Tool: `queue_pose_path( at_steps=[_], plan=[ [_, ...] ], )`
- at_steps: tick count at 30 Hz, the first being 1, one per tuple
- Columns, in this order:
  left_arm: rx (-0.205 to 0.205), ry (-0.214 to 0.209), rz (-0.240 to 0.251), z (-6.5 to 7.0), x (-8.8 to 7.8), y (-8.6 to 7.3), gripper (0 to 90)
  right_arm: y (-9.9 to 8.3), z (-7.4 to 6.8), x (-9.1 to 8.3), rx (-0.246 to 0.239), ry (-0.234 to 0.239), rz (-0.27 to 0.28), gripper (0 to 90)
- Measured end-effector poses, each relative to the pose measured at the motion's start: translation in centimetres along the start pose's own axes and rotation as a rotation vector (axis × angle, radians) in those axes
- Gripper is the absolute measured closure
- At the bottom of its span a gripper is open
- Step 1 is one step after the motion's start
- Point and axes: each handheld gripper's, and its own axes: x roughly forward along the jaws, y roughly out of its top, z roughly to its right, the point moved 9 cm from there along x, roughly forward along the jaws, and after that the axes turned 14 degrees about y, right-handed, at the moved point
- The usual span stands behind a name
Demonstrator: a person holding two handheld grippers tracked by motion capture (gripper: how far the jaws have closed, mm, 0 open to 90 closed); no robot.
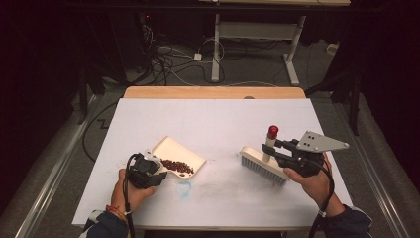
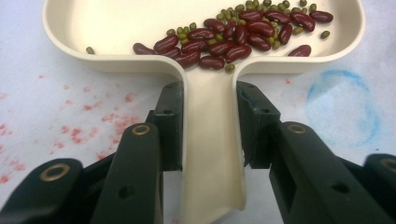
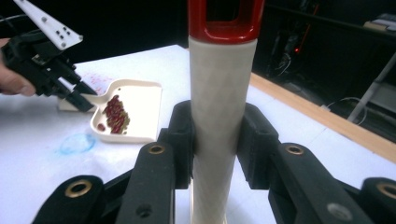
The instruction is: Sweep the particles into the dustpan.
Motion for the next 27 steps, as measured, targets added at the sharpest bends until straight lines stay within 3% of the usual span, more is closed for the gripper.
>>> queue_pose_path(
  at_steps=[8,14,22,27],
  plan=[
    [-0.030,0.015,-0.004,-1.0,-0.1,-0.5,64.0,-0.7,-0.1,-1.4,0.012,0.022,-0.011,69.7],
    [-0.079,0.026,-0.004,-2.2,-0.1,-1.0,63.9,-1.2,0.0,-2.4,0.024,0.025,-0.015,69.7],
    [-0.110,0.068,-0.008,-3.5,0.1,-1.1,63.9,-1.9,-0.1,-3.7,0.042,0.081,-0.022,69.7],
    [-0.126,0.081,-0.012,-3.6,0.4,-1.1,63.9,-1.8,-0.4,-3.9,0.050,0.130,-0.028,69.7]
  ],
)
